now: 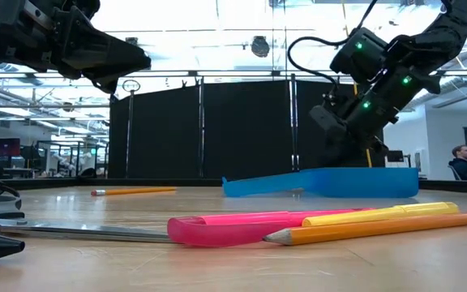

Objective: Pick & place school supplies into a supply box
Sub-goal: Put the pink pen into the blue supply box

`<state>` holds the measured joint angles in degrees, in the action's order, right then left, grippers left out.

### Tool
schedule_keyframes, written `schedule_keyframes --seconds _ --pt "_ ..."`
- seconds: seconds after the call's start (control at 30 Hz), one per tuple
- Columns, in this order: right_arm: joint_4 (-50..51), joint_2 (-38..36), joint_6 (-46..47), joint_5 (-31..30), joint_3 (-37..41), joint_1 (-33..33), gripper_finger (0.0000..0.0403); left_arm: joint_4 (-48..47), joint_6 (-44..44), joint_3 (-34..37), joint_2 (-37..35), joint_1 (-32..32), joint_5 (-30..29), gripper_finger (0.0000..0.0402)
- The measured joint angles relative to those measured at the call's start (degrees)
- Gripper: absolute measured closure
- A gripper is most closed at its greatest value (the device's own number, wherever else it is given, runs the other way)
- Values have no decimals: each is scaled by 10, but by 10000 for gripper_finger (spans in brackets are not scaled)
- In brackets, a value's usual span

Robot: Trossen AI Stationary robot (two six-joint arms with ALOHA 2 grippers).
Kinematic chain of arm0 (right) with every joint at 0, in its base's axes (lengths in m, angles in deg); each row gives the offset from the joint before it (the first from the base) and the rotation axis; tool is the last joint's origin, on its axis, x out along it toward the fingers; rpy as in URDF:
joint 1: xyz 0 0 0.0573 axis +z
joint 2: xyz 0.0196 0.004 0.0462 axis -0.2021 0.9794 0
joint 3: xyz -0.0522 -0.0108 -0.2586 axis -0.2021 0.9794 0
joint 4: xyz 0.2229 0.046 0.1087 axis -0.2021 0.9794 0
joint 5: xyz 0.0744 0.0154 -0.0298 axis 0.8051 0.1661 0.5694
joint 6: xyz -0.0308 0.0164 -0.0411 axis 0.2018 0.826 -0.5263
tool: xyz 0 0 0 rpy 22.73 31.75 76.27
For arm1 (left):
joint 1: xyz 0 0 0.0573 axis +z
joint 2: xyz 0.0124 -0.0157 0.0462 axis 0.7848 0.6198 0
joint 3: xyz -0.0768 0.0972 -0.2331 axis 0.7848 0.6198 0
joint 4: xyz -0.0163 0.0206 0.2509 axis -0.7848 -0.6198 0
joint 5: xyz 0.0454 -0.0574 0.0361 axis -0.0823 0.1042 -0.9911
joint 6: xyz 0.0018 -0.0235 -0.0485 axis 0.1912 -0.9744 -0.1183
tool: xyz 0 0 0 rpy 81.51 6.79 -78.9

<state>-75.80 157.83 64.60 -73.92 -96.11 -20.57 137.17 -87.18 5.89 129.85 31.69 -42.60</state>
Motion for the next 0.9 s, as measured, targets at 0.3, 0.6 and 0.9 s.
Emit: schedule_keyframes --seconds 0.3,0.6,0.9 --pt "-8 -3 -52 0 0 24 356 0 0 0 0 0 0 298" --pt "-73 -3 -121 17 0 62 356 -1 0 0 0 0 0 298" --pt "-122 -3 -203 99 0 99 355 -2 0 0 0 0 0 298"
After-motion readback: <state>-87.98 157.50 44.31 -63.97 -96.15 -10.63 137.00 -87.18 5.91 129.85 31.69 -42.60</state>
